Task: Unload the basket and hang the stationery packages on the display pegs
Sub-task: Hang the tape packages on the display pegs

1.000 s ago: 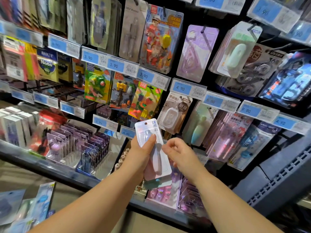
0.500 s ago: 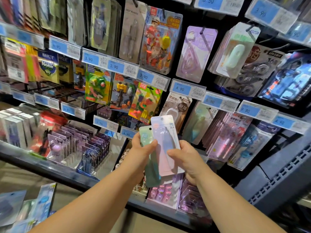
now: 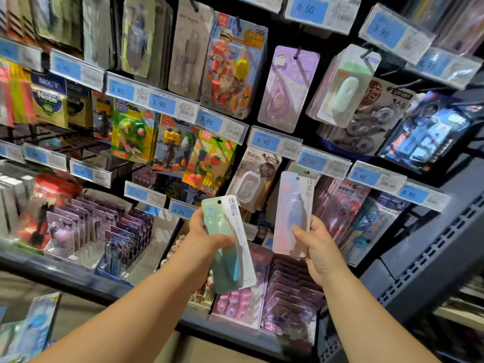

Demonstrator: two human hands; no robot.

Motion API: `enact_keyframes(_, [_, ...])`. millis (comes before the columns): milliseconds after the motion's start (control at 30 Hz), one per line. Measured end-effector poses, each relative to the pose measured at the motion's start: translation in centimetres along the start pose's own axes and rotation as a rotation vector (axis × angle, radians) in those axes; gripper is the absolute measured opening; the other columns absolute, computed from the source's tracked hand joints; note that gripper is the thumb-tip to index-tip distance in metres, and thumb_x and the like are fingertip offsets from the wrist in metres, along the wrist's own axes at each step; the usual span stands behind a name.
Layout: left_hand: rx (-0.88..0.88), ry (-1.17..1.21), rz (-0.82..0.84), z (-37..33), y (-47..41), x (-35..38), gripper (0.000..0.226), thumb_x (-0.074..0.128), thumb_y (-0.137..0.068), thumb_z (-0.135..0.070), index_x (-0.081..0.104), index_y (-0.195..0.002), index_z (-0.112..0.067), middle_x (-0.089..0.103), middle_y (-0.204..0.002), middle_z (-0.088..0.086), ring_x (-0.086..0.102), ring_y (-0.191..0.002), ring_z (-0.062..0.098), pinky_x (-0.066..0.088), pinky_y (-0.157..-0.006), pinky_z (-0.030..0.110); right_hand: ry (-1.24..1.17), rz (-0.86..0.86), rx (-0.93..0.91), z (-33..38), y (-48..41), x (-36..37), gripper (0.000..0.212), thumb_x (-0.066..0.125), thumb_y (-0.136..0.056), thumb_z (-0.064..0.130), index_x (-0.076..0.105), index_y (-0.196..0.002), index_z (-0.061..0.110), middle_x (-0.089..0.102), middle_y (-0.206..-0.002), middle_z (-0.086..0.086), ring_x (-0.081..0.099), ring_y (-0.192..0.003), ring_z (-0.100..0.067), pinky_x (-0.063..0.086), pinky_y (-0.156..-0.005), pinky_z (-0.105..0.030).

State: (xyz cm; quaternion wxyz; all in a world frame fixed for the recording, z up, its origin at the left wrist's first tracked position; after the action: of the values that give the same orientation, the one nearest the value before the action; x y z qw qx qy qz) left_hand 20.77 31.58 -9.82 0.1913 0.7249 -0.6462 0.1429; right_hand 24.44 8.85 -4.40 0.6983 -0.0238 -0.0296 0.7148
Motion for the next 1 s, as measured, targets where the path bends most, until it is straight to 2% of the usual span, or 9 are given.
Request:
enact_keyframes(67, [0.001,0.003,0.007,0.0,0.2,0.3,0.073,0.061,-0.084,0.014,0.035,-0.135,-0.032,0.058,-0.112,0.006,0.059,-0.1,0.03,0.049,-0.068,0.038,0.005,-0.023,-0.021,0.2,-0.2,-0.4,0.026,0.057,-0.095,0.006,0.057,-0.112,0.025,0.07,-0.106,-0.001,0.066,-0.092,-0.02,0.053,-0.083,-0.039])
enact_keyframes(167, [0.004,0.014,0.014,0.0,0.3,0.4,0.072,0.062,-0.084,0.013,0.036,-0.134,-0.031,0.058,-0.111,0.007,0.06,-0.101,0.031,0.051,-0.071,0.041,-0.011,-0.067,-0.044,0.3,-0.6,-0.6,0.027,0.057,-0.096,0.008,0.056,-0.113,0.029,0.068,-0.111,0.001,0.065,-0.096,-0.019,0.052,-0.087,-0.039])
enact_keyframes(300, [-0.001,0.039,0.031,0.1,0.3,0.4,0.074,0.063,-0.084,0.013,0.039,-0.137,-0.031,0.059,-0.113,0.007,0.061,-0.103,0.032,0.052,-0.074,0.042,-0.034,-0.149,-0.063,0.2,-1.2,-1.2,0.03,0.056,-0.097,0.009,0.055,-0.122,0.024,0.066,-0.118,-0.001,0.064,-0.103,-0.02,0.051,-0.094,-0.043])
enact_keyframes(467, [-0.014,0.058,0.03,0.3,0.1,-0.2,0.076,0.065,-0.084,0.011,0.039,-0.141,-0.033,0.063,-0.116,0.009,0.064,-0.103,0.035,0.053,-0.072,0.043,-0.027,-0.15,-0.066,0.2,-1.6,-0.8,0.028,0.057,-0.097,0.011,0.055,-0.121,0.025,0.068,-0.113,0.002,0.066,-0.095,-0.013,0.053,-0.081,-0.032])
enact_keyframes(600, [-0.019,0.063,0.026,0.4,0.0,-0.5,0.076,0.066,-0.084,0.009,0.039,-0.141,-0.033,0.062,-0.12,0.009,0.063,-0.106,0.036,0.054,-0.08,0.046,-0.025,-0.146,-0.088,0.3,-1.8,-0.1,0.034,0.057,-0.097,0.011,0.054,-0.129,0.022,0.068,-0.118,0.001,0.065,-0.101,-0.014,0.051,-0.079,-0.027])
enact_keyframes(667, [-0.014,0.043,0.026,0.5,0.0,-0.6,0.075,0.066,-0.084,0.009,0.04,-0.141,-0.033,0.063,-0.119,0.007,0.063,-0.106,0.034,0.055,-0.083,0.048,-0.047,-0.147,-0.095,0.2,-1.8,0.3,0.03,0.056,-0.098,0.01,0.057,-0.122,0.027,0.068,-0.116,0.003,0.065,-0.1,-0.014,0.05,-0.076,-0.026])
enact_keyframes(733, [-0.013,0.035,0.023,0.6,-0.1,-0.7,0.076,0.068,-0.083,0.007,0.042,-0.141,-0.033,0.063,-0.119,0.006,0.064,-0.106,0.033,0.056,-0.085,0.051,-0.074,-0.143,-0.107,0.3,-1.7,0.7,0.03,0.054,-0.098,0.009,0.058,-0.114,0.034,0.068,-0.114,0.007,0.064,-0.102,-0.014,0.05,-0.081,-0.027])
enact_keyframes(833, [-0.015,0.027,0.024,0.6,-0.1,-0.7,0.074,0.069,-0.083,0.006,0.043,-0.14,-0.035,0.064,-0.119,0.004,0.064,-0.107,0.032,0.055,-0.087,0.053,-0.102,-0.141,-0.121,-0.2,-1.4,0.7,0.034,0.052,-0.099,0.008,0.056,-0.115,0.038,0.067,-0.117,0.009,0.062,-0.109,-0.012,0.048,-0.094,-0.032])
enact_keyframes(1000, [-0.007,0.038,0.027,0.1,0.1,-0.6,0.071,0.068,-0.084,0.006,0.045,-0.137,-0.034,0.064,-0.118,0.005,0.064,-0.106,0.031,0.055,-0.079,0.047,-0.084,-0.161,-0.115,-0.8,-1.4,0.5,0.035,0.054,-0.098,0.01,0.056,-0.115,0.04,0.066,-0.119,0.01,0.06,-0.116,-0.015,0.044,-0.106,-0.043])
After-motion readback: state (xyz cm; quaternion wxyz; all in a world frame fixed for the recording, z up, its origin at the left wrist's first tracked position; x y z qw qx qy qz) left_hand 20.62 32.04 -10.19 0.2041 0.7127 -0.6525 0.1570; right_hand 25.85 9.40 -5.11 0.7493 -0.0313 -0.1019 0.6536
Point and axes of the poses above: each hand's wrist, its own y-axis away from the middle knuckle, its own x-axis out of the palm, z = x × y, the point moved 9 cm from there along -y, towards the middle knuckle
